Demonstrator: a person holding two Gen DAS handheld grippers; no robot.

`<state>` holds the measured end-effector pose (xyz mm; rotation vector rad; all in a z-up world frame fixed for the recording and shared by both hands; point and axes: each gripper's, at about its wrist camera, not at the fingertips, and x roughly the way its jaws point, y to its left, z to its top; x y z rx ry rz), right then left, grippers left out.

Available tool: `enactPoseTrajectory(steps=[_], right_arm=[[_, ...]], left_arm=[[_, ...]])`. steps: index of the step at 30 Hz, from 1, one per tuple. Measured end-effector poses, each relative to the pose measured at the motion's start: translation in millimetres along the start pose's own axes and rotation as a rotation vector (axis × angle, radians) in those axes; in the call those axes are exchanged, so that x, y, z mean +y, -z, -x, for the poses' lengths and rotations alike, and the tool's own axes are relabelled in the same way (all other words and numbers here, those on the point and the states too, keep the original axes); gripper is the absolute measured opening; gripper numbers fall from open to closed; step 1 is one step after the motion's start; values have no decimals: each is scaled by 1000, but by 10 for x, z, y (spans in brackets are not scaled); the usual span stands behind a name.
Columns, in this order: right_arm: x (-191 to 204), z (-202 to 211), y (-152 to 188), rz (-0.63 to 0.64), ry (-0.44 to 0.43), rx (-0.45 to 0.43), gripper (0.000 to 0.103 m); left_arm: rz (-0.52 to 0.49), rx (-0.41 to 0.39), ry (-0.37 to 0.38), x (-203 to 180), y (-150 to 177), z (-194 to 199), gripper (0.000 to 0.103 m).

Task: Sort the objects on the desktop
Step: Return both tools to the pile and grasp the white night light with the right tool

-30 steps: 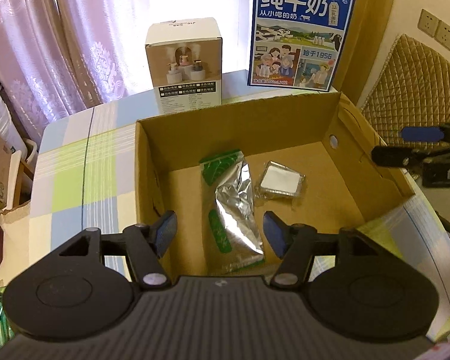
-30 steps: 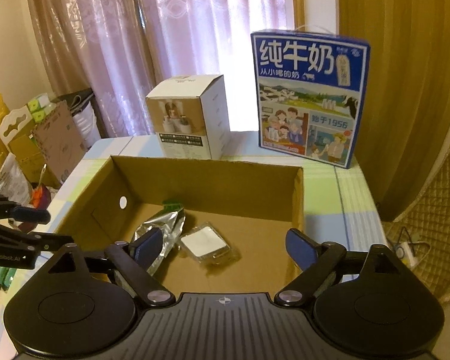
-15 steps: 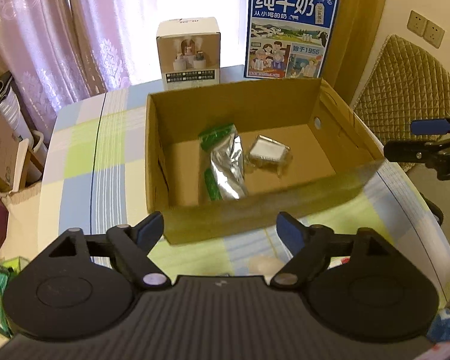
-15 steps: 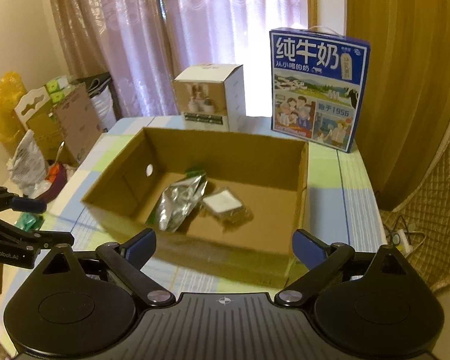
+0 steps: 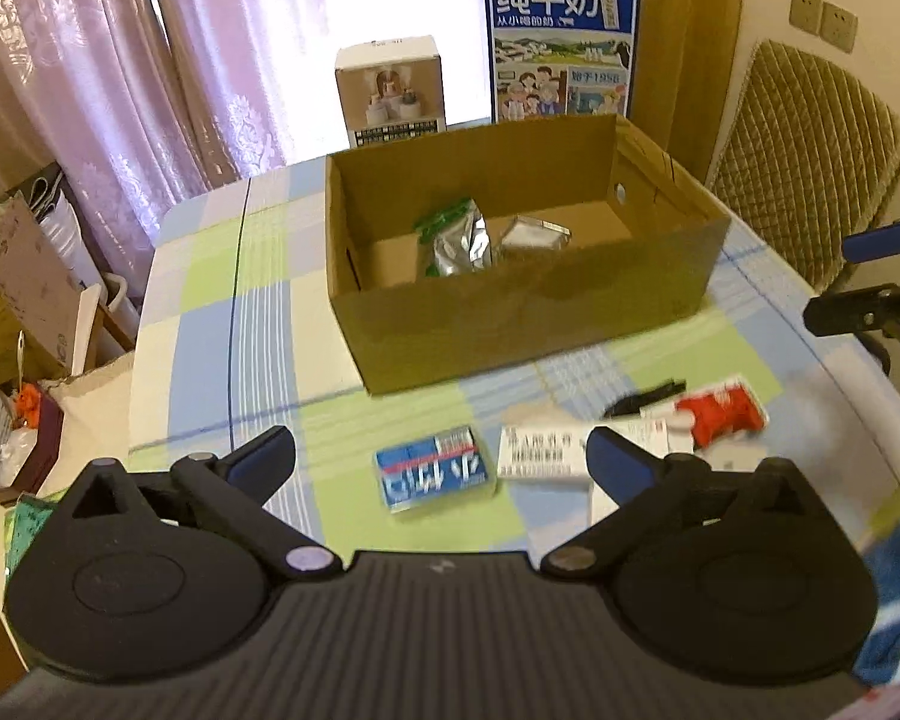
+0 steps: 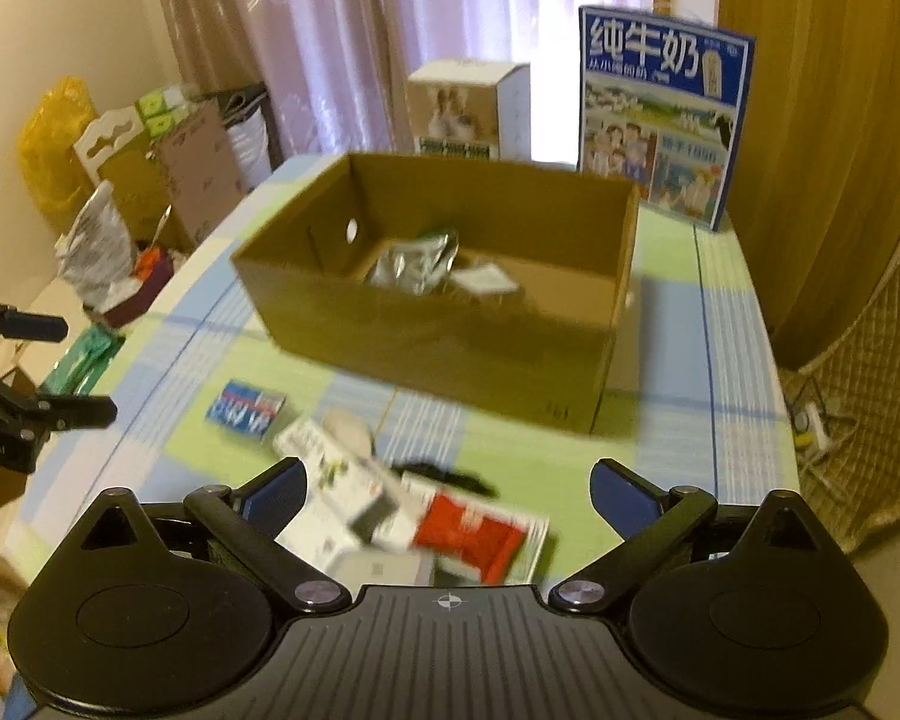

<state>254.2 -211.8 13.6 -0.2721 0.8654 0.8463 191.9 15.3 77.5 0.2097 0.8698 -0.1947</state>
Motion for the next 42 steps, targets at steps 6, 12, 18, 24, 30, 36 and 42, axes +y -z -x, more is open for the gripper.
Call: enactPoseTrajectory(steps=[6, 12, 18, 24, 30, 36, 42], right_arm=[[106, 140, 375, -15, -5, 18, 99], [201, 220, 721, -50, -24, 29, 99], [276, 264, 977, -83, -26, 23, 99], [317, 225, 1116, -94, -12, 26, 99], [358, 145, 1175, -76, -8, 42, 99], [339, 48, 1098, -61, -3, 45, 99], [302, -151, 938, -63, -1, 54, 99]], left_arm=[[-1, 16, 8, -87, 320, 126, 102], [-23, 47, 33, -248, 656, 156, 102], [-130, 55, 42, -389, 904, 209, 102], [-181, 56, 40, -411, 1072, 270, 102], [-190, 68, 46, -367, 1176, 266, 102], [-193, 81, 51, -270, 1189, 180, 102], [-159, 97, 53, -139, 1140, -11, 102]])
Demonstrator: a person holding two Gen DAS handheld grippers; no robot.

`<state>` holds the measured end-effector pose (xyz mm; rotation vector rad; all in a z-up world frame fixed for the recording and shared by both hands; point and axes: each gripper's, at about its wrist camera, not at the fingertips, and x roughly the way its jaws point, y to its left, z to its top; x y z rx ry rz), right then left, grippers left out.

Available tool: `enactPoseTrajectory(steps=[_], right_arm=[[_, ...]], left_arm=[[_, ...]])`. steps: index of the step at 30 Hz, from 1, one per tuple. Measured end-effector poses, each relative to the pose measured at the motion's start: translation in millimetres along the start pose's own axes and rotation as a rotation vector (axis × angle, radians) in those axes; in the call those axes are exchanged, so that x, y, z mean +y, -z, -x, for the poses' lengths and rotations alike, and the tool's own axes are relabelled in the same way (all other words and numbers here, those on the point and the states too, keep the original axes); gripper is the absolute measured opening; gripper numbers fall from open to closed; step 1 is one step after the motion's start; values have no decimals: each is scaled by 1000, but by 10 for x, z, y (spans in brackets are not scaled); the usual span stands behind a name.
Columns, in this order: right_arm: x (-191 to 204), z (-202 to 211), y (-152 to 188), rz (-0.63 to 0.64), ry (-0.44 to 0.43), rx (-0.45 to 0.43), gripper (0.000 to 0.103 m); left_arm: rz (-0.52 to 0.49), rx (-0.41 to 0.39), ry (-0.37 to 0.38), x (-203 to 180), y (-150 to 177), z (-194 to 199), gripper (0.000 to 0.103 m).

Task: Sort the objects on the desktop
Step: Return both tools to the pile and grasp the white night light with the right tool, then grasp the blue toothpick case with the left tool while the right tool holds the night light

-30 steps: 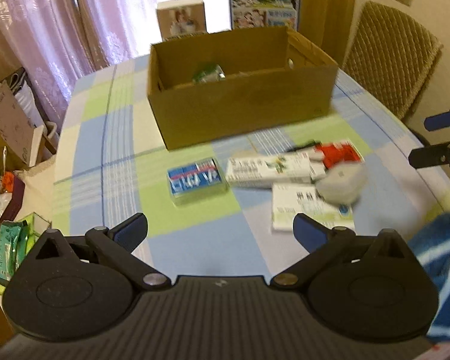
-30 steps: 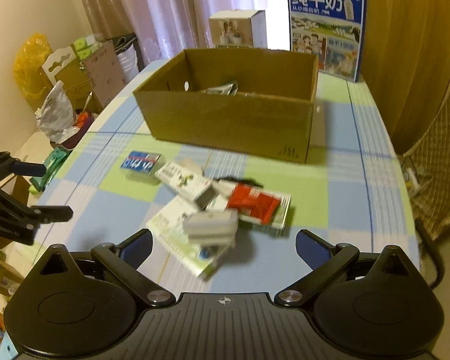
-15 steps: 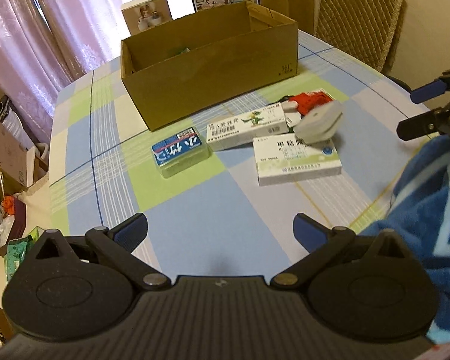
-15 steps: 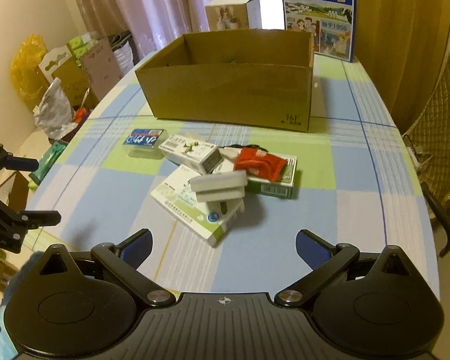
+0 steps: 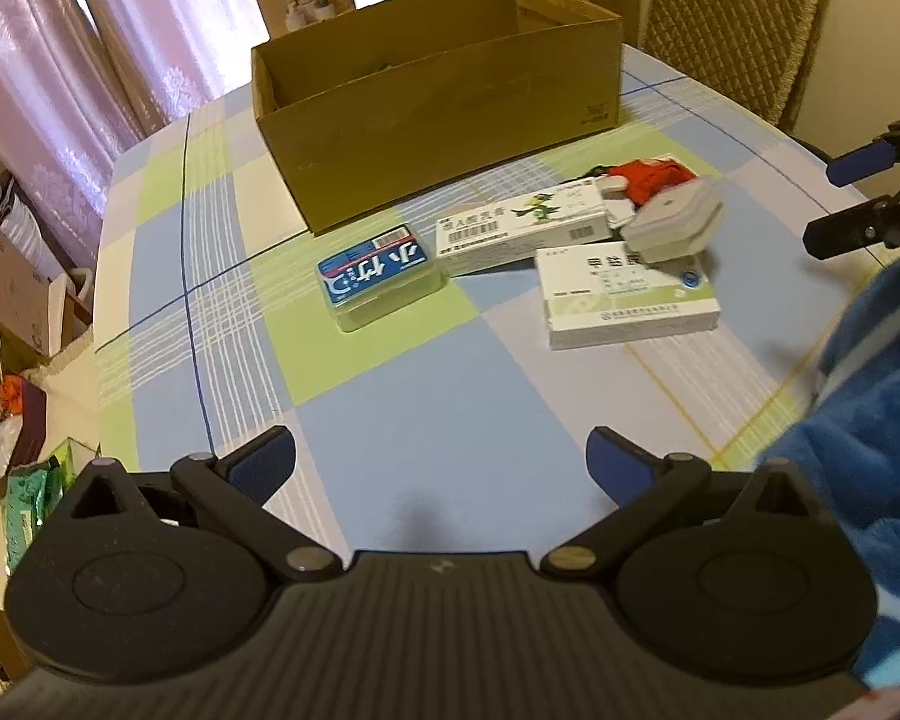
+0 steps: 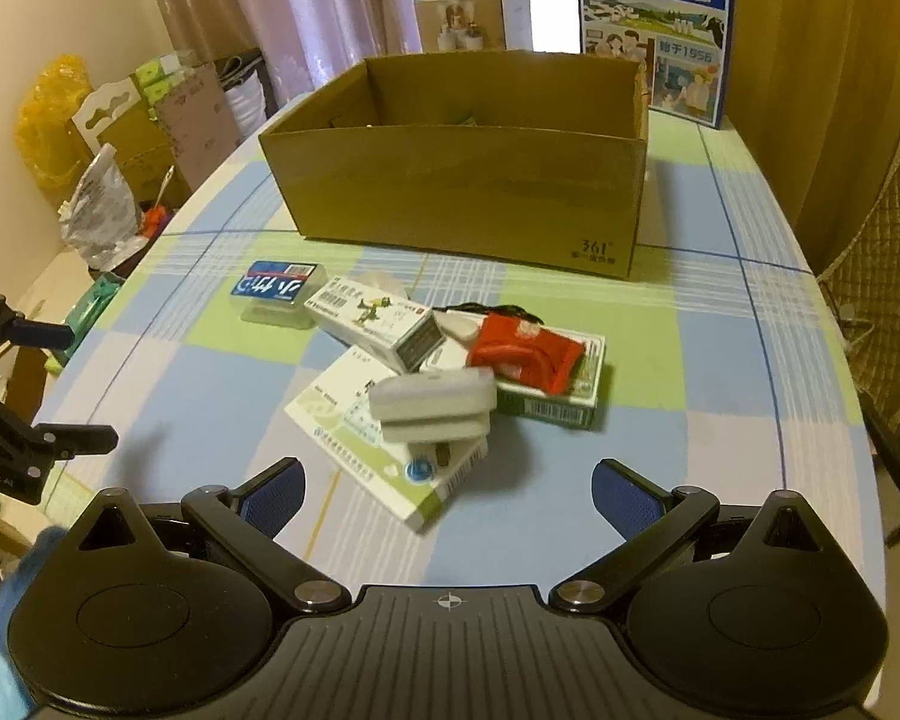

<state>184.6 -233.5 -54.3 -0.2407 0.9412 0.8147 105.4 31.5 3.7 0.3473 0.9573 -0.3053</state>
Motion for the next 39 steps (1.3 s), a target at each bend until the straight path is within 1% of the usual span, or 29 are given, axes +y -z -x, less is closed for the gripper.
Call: enactPoseTrajectory(steps=[8, 17, 22, 24, 26, 27, 30, 35, 39], right_arm=[[32, -343, -195, 28, 7, 39, 99], [80, -716, -296, 73, 34, 103, 99], [82, -869, -340, 86, 45, 136, 98], [87, -904, -347, 90, 53, 142, 96], [82, -941, -341, 91, 62, 156, 85], [79, -957, -344, 87, 62, 163, 81], [63, -975, -343, 77, 58, 172, 63], [86, -975, -354, 91, 66, 164, 62], [134, -888, -402, 125, 65, 128, 62]], left_arm=[[76, 10, 12, 184, -82, -305, 102], [101, 18, 37, 275, -161, -589, 102], [142, 18, 34, 336, -216, -714, 101], [163, 16, 38, 364, -239, -758, 101], [177, 15, 40, 389, -255, -799, 101], [181, 15, 41, 400, -263, -821, 101], [196, 15, 46, 434, -275, -881, 101], [208, 20, 58, 451, -270, -964, 102], [217, 21, 63, 462, -273, -1012, 101]])
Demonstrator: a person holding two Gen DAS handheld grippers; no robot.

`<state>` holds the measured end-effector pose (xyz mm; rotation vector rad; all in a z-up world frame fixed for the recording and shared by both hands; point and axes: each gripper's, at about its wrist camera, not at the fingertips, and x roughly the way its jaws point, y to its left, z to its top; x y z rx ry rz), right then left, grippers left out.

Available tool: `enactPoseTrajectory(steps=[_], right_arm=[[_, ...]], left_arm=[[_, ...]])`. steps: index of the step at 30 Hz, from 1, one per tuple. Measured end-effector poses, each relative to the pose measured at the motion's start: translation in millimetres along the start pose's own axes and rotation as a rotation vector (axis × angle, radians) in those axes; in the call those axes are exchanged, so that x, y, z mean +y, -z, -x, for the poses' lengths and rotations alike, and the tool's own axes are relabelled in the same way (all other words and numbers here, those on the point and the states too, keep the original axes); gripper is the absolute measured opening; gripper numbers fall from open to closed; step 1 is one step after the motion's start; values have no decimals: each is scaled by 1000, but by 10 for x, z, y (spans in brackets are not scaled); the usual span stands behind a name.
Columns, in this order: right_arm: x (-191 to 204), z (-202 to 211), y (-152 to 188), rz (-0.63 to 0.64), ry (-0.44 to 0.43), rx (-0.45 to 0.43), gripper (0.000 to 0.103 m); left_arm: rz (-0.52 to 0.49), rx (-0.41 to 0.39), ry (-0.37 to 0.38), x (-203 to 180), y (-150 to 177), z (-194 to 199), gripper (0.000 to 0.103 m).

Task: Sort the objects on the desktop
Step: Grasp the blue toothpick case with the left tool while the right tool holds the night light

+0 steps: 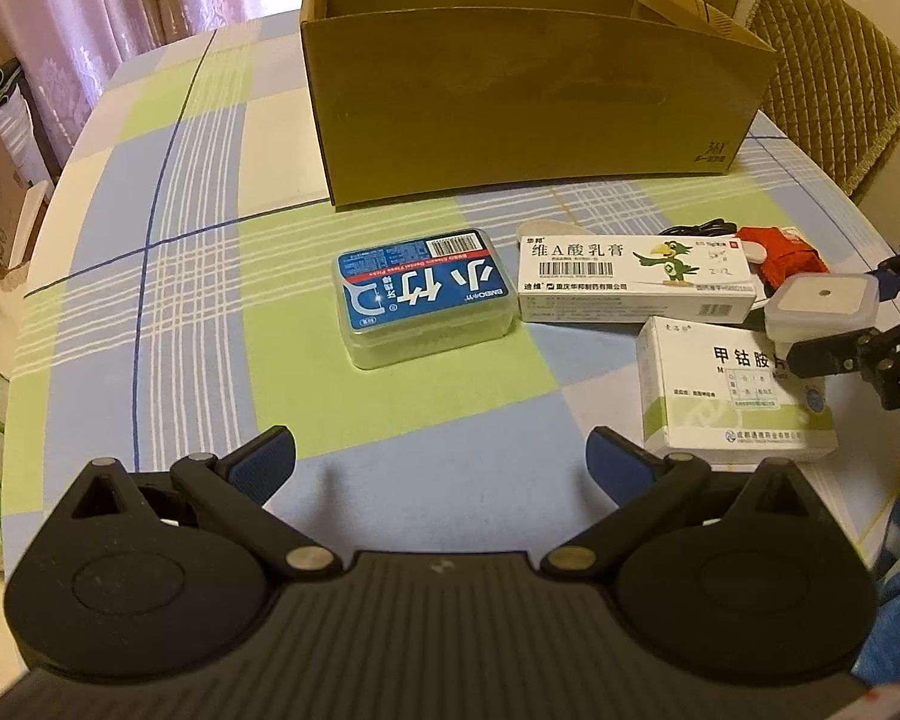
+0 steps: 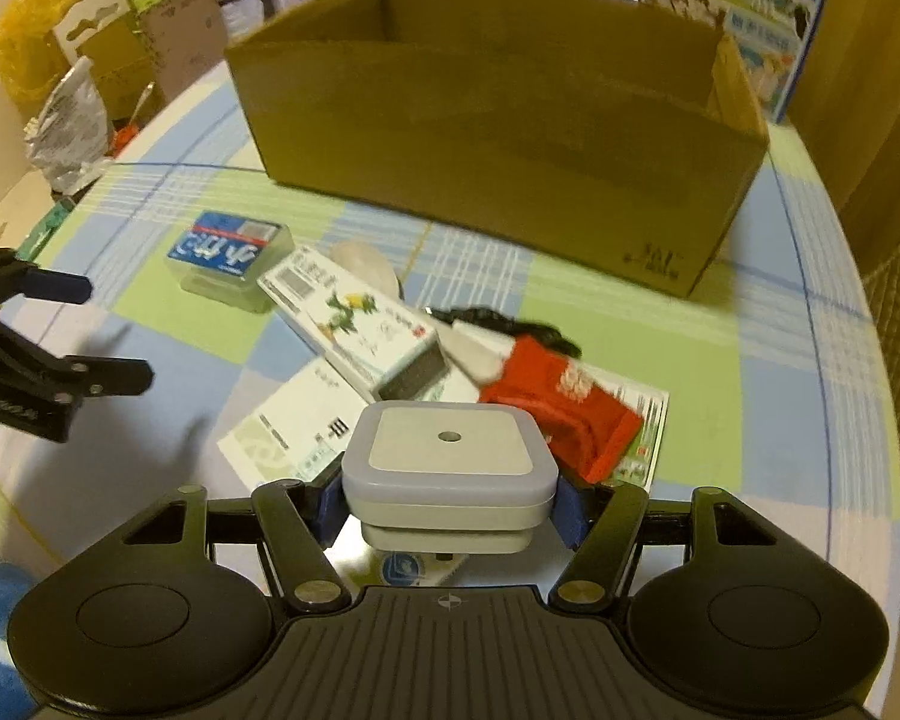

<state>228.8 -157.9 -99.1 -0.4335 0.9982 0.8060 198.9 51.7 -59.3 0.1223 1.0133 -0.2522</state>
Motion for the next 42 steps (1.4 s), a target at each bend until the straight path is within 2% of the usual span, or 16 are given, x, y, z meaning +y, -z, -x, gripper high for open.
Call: enactPoseTrajectory(steps=[7, 12, 14, 17, 21, 25, 29, 32, 34, 37, 38, 42], right_arm=[[13, 77, -213, 179, -25, -17, 62], [67, -25, -417, 378, -73, -4, 62], [97, -79, -496, 457, -92, 6, 62], [132, -153, -577, 557, -117, 19, 62], [174, -240, -644, 656, -141, 42, 62], [222, -309, -683, 701, -148, 57, 62], [255, -340, -687, 713, -155, 62, 62], [274, -349, -668, 718, -161, 66, 62], [280, -351, -661, 720, -163, 69, 62], [264, -361, -652, 712, -163, 72, 62], [260, -361, -653, 710, -164, 72, 62], [250, -337, -641, 690, -154, 63, 62]], left_arm=[[-10, 2, 1, 56, -113, -66, 102], [-14, -6, 9, 106, -283, -150, 101], [-52, -7, 17, 101, -355, -196, 101], [-178, -3, 9, 76, -467, -282, 101], [-410, -1, 45, 38, -578, -352, 100], [-648, 43, 110, -74, -658, -437, 96], [-800, 85, 157, -150, -707, -553, 92], [-824, 107, 212, -140, -747, -645, 90], [-835, 143, 225, -138, -767, -718, 83], [-839, 183, 216, -123, -768, -789, 69], [-835, 192, 212, -118, -757, -792, 62], [-767, 202, 204, -99, -661, -734, 57]])
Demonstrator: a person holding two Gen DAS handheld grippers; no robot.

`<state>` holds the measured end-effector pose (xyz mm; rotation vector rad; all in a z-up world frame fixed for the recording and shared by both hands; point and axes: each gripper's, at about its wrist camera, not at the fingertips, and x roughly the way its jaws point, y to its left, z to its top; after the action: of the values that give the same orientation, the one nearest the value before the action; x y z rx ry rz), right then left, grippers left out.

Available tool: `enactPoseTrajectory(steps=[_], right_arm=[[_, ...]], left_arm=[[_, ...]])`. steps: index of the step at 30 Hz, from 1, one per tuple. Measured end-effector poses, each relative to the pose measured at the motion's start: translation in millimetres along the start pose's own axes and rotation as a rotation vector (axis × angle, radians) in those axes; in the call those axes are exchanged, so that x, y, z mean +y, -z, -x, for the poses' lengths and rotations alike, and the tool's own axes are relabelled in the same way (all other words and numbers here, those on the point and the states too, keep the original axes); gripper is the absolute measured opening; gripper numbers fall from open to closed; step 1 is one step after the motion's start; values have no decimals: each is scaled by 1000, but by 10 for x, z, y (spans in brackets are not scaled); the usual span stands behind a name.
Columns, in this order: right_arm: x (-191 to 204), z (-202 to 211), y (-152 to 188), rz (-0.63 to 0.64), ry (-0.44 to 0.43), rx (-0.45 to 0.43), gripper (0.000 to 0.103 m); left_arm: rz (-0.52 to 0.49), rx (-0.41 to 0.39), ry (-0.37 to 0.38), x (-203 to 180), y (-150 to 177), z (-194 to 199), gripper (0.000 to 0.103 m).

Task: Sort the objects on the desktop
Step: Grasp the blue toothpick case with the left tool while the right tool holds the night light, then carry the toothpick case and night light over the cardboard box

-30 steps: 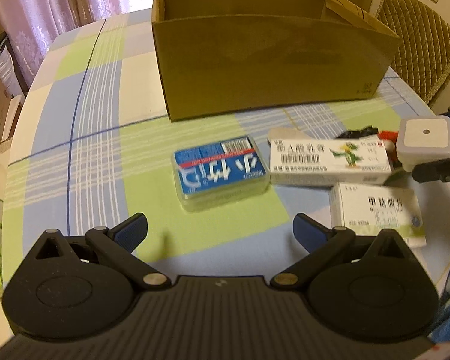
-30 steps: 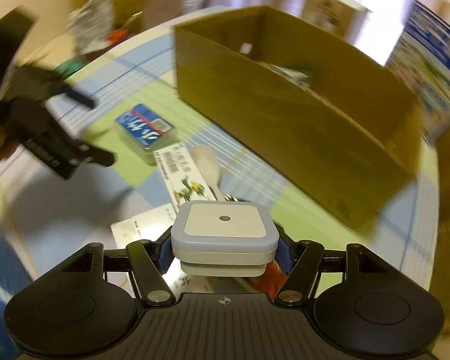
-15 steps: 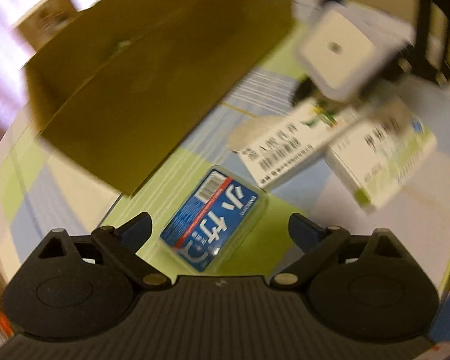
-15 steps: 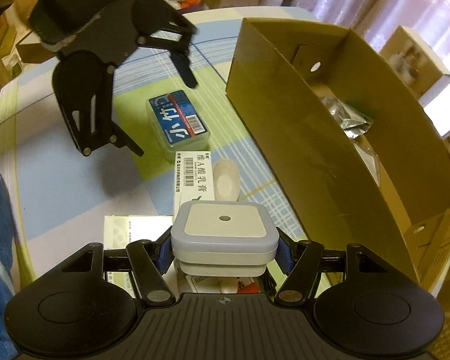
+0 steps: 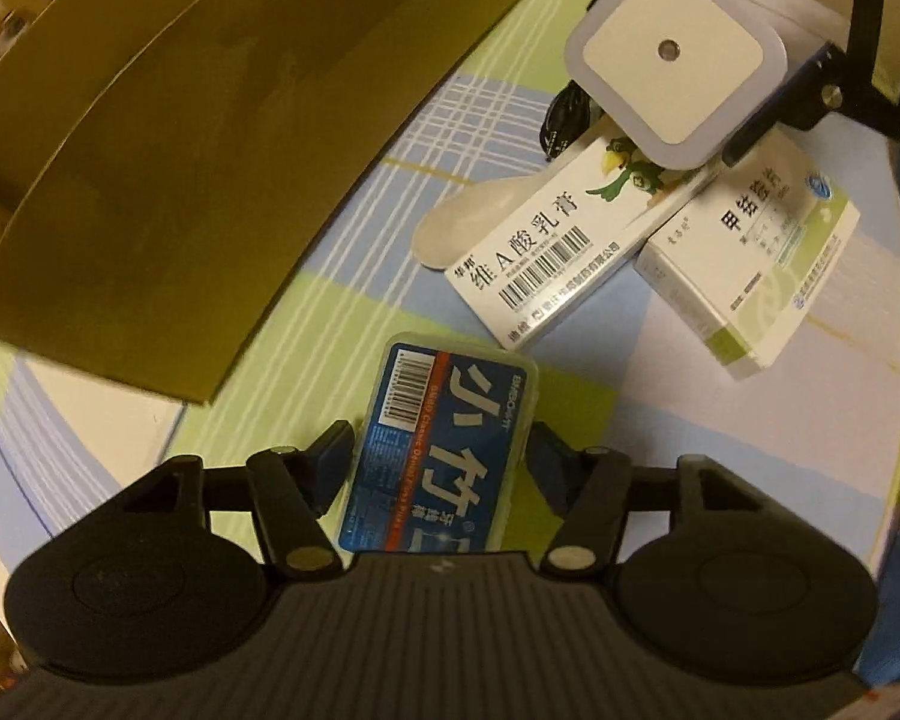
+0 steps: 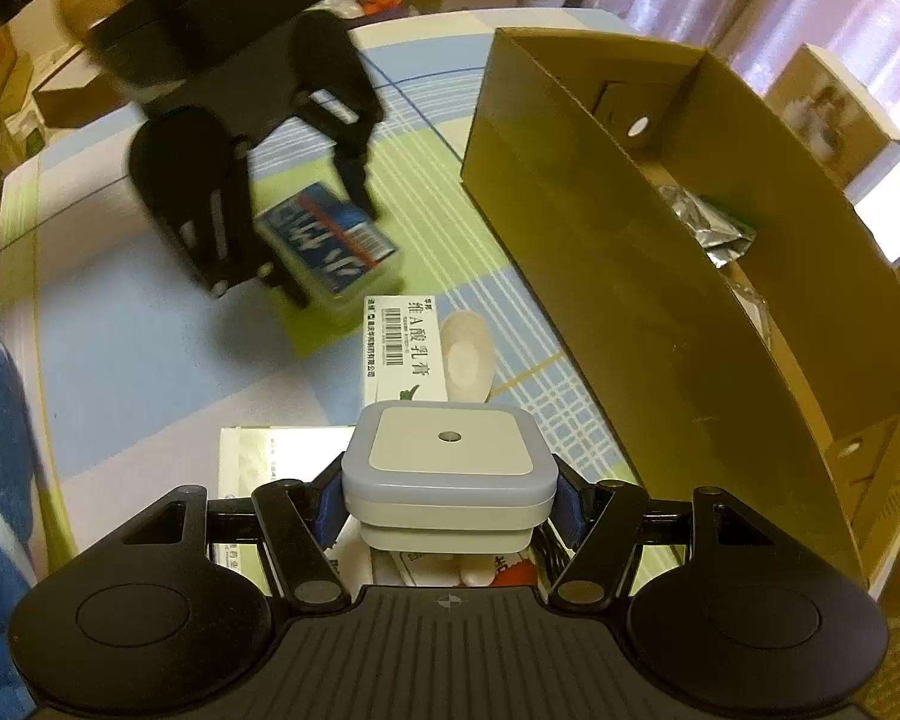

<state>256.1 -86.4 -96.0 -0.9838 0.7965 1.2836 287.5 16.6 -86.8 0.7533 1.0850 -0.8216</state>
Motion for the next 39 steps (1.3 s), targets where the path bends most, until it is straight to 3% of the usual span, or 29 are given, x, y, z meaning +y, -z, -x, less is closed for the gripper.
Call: enactPoseTrajectory(steps=[8, 19, 28, 39], right_arm=[[1, 189, 115, -102, 40, -24, 62], [-9, 740, 299, -220, 116, -75, 62], [-1, 1149, 387, -292, 151, -132, 62], [-204, 1408, 468, -373, 180, -170, 62]], left_arm=[[170, 5, -30, -279, 53, 148, 56], [452, -46, -119, -411, 22, 706, 56], [535, -105, -212, -515, -60, 1245, 56], [579, -168, -220, -556, -286, 1523, 56]])
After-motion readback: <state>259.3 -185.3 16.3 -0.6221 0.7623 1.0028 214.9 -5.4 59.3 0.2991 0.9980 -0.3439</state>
